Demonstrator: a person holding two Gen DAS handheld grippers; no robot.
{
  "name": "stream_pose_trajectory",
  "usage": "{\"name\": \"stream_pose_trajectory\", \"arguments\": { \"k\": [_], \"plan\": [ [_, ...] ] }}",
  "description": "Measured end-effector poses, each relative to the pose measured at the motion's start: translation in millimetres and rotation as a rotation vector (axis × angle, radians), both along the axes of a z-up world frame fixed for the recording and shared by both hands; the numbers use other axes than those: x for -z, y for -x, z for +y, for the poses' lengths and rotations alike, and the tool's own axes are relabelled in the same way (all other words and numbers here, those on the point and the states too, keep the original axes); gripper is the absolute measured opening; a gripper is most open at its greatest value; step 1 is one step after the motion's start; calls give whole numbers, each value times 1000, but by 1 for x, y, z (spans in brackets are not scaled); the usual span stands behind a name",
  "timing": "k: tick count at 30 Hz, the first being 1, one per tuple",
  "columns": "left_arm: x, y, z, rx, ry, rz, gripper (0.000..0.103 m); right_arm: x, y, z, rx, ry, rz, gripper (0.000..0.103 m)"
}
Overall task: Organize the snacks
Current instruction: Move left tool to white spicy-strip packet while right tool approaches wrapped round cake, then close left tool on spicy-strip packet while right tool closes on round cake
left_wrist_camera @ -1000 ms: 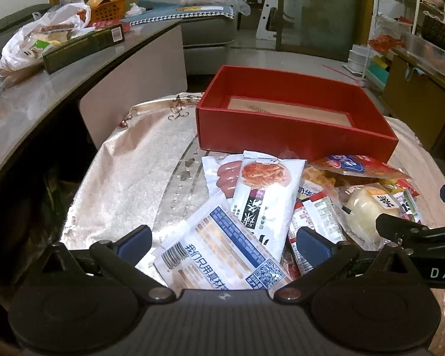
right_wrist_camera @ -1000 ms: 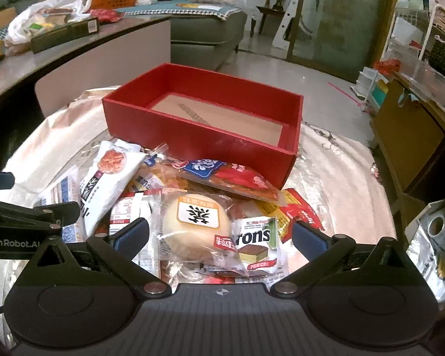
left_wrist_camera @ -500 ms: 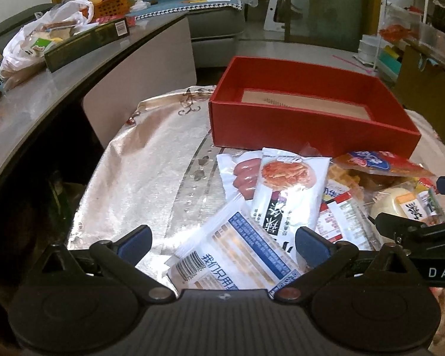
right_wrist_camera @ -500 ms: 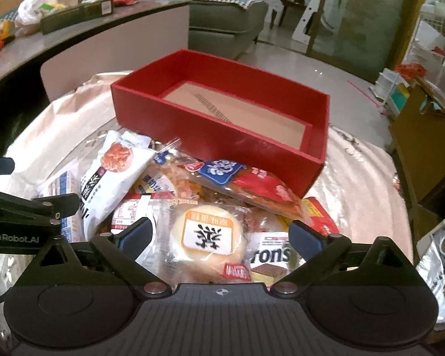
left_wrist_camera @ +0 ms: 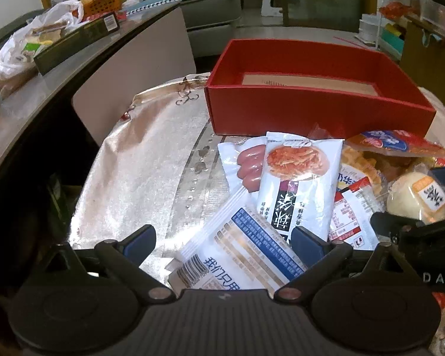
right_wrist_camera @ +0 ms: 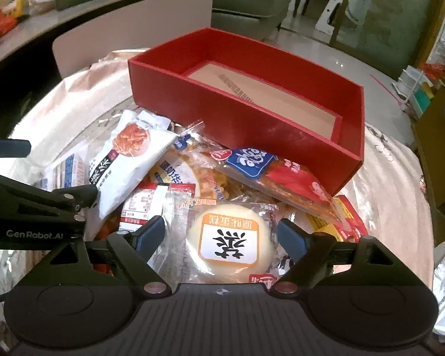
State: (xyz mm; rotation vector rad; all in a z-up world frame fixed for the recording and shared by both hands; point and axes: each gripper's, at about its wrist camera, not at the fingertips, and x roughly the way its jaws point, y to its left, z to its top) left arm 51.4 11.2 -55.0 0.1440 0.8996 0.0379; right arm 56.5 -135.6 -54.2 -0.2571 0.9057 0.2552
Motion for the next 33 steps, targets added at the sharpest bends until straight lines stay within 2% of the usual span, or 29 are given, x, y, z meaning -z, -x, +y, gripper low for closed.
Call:
{"name": "stream_pose_trajectory", "arguments": {
  "k": [9, 21, 28, 30, 33],
  "plan": [
    [-4, -12, -6, 54, -46, -27, 93, 1, -6, -3, 8, -4, 4, 89],
    [-9, -19, 1, 69, 26, -28, 93, -4, -5, -9, -7, -16, 7, 82],
    [-12, -26, 20, 34, 120, -27, 93, -9, -2, -20, 8, -42, 17, 82],
    [-9, -29, 11, 70, 125, 6, 93, -11, -2, -23, 20, -46, 19, 82],
    [-11, -25, -6, 155, 109, -18, 93, -15, -1, -28, 31, -72, 19, 82]
  ]
}}
